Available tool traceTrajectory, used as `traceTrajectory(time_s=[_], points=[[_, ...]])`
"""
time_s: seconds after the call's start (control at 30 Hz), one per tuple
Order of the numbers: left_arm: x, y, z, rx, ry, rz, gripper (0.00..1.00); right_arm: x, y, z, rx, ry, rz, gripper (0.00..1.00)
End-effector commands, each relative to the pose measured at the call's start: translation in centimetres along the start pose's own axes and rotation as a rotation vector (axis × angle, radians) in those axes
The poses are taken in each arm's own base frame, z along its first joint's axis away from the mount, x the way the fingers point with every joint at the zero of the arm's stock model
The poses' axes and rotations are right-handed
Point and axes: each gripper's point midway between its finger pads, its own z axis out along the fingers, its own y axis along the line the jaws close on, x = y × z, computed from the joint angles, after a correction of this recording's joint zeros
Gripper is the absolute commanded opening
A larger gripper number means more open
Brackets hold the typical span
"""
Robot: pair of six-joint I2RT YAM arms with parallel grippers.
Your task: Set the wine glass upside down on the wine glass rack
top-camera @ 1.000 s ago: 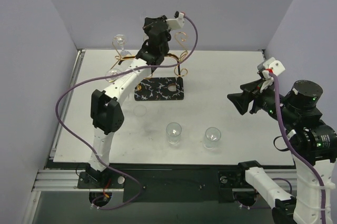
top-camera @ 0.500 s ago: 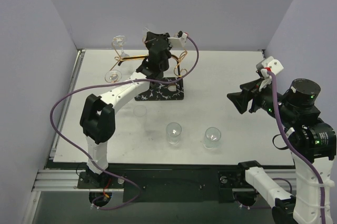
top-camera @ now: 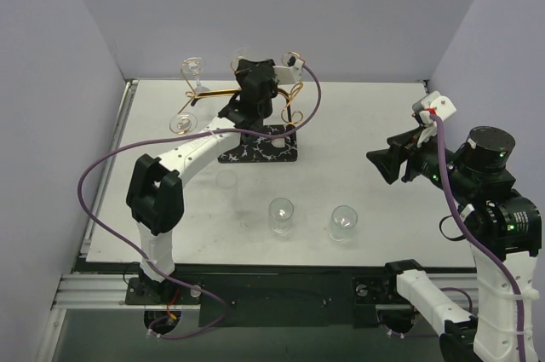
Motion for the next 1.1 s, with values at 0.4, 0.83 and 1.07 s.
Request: traceTrajectory(time_s=[0.4,0.83,1.07], points=[[0.3,5.3,-0.4,-0.038,0.028,-0.044,0.0,0.4,-0.2,0.5,-0.007,-0.004,-0.01,0.53],[2.6,4.3,0.7,0.006,0.086,0.001,0.0,0.5,-0.4,0.7,-0.005,0.002,-0.01,0.52],[3.3,4.6,1.9,-0.011,0.116,0.0,0.0,0.7,-0.4,0.8,-0.006,0.005,-0.007,0.53]])
